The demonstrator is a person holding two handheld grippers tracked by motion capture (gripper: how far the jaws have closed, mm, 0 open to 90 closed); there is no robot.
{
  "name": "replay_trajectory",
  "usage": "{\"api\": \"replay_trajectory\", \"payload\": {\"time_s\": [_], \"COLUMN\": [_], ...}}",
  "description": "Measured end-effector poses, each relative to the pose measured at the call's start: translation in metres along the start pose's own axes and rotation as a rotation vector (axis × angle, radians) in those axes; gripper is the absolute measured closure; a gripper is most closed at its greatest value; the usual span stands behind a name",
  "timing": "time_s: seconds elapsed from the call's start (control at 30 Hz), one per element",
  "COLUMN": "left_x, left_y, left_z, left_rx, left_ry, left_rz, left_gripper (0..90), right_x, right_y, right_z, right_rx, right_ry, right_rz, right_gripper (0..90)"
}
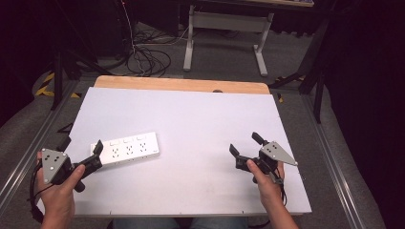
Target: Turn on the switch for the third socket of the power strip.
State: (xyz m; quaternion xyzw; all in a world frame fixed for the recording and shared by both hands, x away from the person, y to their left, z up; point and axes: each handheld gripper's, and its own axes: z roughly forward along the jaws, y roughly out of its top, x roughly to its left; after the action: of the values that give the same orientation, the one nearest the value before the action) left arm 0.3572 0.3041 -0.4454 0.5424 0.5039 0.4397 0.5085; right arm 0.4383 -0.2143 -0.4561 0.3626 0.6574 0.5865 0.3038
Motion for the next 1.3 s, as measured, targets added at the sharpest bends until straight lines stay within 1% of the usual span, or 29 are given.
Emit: {"api": "replay_trajectory", "payload": {"time_s": [0.3, 0.33, 0.4, 0.43, 0.67, 0.8, 0.93, 1.0, 1.03, 1.07, 1.1, 1.2, 1.3], "left_x": [0.0002, -0.0006, -0.0010, -0.0011, 0.0006, 0.0011, 0.0019, 0.0032, 0.0041, 0.0055, 0.0058, 0.0066, 0.0068], "left_y": [-0.0001, 0.0001, 0.0002, 0.0004, 0.0004, 0.0006, 0.0001, 0.0001, 0.0000, 0.0000, 0.0000, 0.0001, 0.0001], "left_z": [0.0018, 0.0018, 0.0017, 0.0016, 0.0020, 0.0016, 0.0013, 0.0012, 0.0011, 0.0005, 0.0003, -0.0001, -0.0004], "left_rx": [0.004, 0.004, 0.002, 0.003, 0.010, 0.010, 0.013, 0.014, 0.016, 0.019, 0.018, 0.018, 0.018], "left_ry": [0.002, 0.003, 0.005, 0.009, 0.019, 0.028, 0.024, 0.018, 0.012, 0.002, -0.001, -0.013, -0.014], "left_rz": [-0.002, 0.007, 0.008, 0.011, 0.005, 0.017, 0.035, 0.035, 0.036, 0.046, 0.046, 0.053, 0.061], "left_gripper": [4.9, 5.7, 6.7, 8.7, 12.6, 16.5, 23.7, 28.3, 31.4, 36.4, 40.6, 48.4, 54.9], "right_x": [0.0003, 0.0000, -0.0003, -0.0007, -0.0011, -0.0015, -0.0019, -0.0017, -0.0016, -0.0016, -0.0016, -0.0016, -0.0019], "right_y": [-0.0008, -0.0006, -0.0005, -0.0005, -0.0006, -0.0005, -0.0004, -0.0005, -0.0005, -0.0006, -0.0006, -0.0007, -0.0007], "right_z": [0.0011, 0.0004, 0.0001, -0.0002, 0.0000, 0.0000, -0.0002, 0.0000, 0.0001, 0.0001, 0.0002, 0.0002, 0.0002], "right_rx": [0.010, 0.012, 0.010, 0.009, 0.011, 0.009, 0.010, 0.010, 0.011, 0.011, 0.012, 0.012, 0.013], "right_ry": [-0.001, -0.006, -0.006, -0.007, -0.007, -0.008, -0.007, -0.006, -0.006, -0.006, -0.005, -0.004, -0.004], "right_rz": [-0.003, -0.003, -0.001, 0.001, 0.000, 0.002, 0.003, 0.003, 0.004, 0.003, 0.004, 0.004, 0.004], "right_gripper": [4.3, 4.4, 4.4, 4.4, 4.5, 4.5, 4.6, 4.6, 4.6, 4.6, 4.6, 4.6, 4.6]}}
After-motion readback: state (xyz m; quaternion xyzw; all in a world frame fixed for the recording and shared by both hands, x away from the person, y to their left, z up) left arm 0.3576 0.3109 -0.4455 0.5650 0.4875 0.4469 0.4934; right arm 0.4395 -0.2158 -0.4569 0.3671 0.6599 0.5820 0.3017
